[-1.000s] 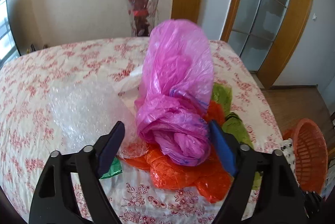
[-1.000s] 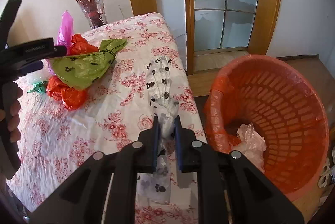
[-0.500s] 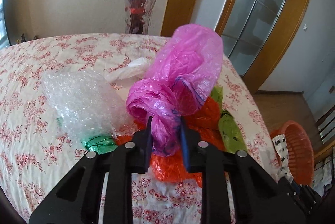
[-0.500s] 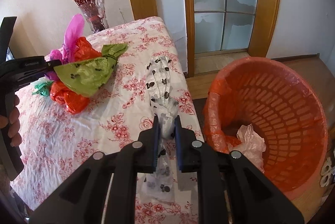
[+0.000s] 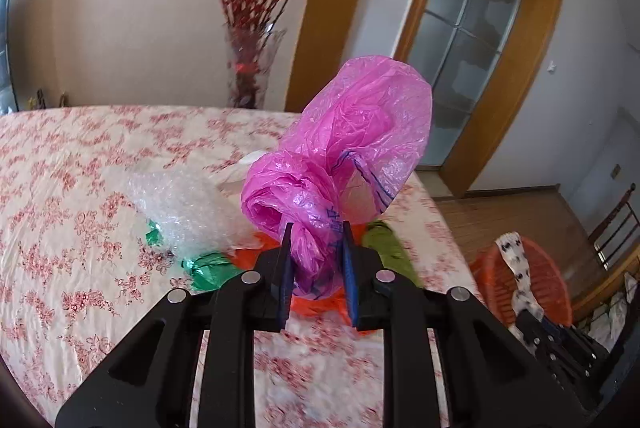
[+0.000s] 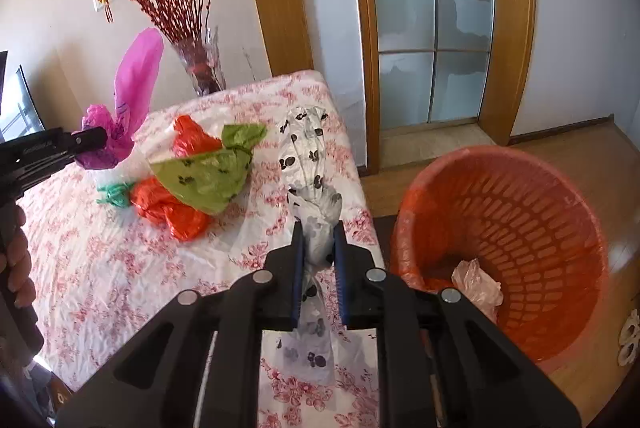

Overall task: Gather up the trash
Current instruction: 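Carry the patterned and pink bags toward the red basket, then open both tools over the red basket to drop the patterned and pink bags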

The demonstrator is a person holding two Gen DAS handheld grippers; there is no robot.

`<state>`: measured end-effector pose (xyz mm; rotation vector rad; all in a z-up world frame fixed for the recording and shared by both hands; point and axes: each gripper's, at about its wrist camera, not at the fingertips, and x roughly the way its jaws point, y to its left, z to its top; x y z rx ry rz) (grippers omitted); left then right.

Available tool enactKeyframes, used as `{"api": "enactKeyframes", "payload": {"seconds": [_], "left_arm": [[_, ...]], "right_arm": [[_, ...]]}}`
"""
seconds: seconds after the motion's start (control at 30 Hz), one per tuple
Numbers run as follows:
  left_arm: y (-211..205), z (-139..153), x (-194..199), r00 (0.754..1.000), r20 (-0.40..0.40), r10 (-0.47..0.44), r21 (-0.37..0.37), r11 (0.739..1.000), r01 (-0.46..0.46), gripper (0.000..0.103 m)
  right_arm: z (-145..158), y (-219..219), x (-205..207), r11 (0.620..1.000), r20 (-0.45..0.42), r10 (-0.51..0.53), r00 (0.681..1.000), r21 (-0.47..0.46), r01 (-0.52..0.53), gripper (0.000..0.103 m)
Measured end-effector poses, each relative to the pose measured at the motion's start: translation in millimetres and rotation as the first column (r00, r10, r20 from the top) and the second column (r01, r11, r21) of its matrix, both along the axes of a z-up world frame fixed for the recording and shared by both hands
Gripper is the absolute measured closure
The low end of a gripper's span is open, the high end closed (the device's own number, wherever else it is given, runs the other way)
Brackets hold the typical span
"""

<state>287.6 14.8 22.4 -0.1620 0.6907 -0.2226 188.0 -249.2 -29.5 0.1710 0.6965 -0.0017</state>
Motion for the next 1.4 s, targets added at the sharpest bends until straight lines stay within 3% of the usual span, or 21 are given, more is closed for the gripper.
{"api": "enactKeyframes", "payload": {"seconds": [0.27,0.53,0.93,1.4], "left_arm": [[-34,21,-31,0.994,0.039,-0.100,-0.034,0.994,0.101,0.082],[-92,25,-50,0.971,0.039,-0.235,-0.061,0.970,0.237,0.082],[-184,-2,-54,0.912,-0.016,-0.411,-0.092,0.908,0.408,0.082],[-243,-36,-51,0.869,-0.112,-0.483,-0.094,0.875,0.474,0.082]], "right_arm": [[22,-24,-25,0.999,0.061,-0.049,0.997,0.002,0.049,0.088],[31,-68,-49,0.988,0.095,-0.151,0.984,-0.010,0.153,0.088],[19,-142,-70,0.952,0.079,-0.307,0.948,0.014,0.307,0.088],[-12,-182,-64,0.927,0.022,-0.374,0.927,0.038,0.373,0.088]]}}
